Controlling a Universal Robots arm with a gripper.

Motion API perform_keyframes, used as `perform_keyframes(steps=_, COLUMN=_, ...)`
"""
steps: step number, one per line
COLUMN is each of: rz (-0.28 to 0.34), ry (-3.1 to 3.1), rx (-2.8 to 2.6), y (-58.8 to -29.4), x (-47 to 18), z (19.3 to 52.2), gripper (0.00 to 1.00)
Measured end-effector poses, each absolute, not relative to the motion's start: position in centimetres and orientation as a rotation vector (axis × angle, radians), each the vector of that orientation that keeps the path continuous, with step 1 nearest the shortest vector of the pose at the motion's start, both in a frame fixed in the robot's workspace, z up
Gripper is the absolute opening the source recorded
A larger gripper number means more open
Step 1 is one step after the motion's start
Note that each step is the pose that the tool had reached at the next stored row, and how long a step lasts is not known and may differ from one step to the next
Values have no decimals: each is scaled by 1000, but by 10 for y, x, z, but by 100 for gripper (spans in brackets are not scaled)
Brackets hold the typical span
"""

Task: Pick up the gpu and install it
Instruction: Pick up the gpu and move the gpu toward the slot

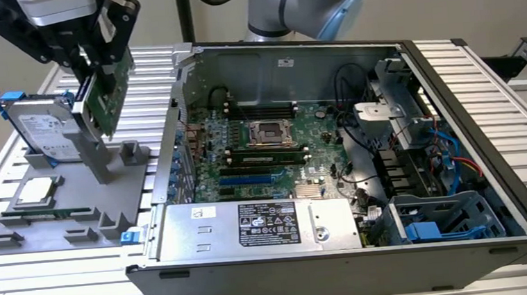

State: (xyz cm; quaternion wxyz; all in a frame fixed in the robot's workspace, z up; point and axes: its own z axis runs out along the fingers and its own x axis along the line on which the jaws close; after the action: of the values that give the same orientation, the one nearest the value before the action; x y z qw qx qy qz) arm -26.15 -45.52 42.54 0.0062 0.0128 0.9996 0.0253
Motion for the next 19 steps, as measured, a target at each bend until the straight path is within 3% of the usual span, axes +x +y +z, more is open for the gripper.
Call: perform_keyframes(steps=19, rz=79, ry=3129, rx=40, y=-455, x=-226, z=425, gripper=0)
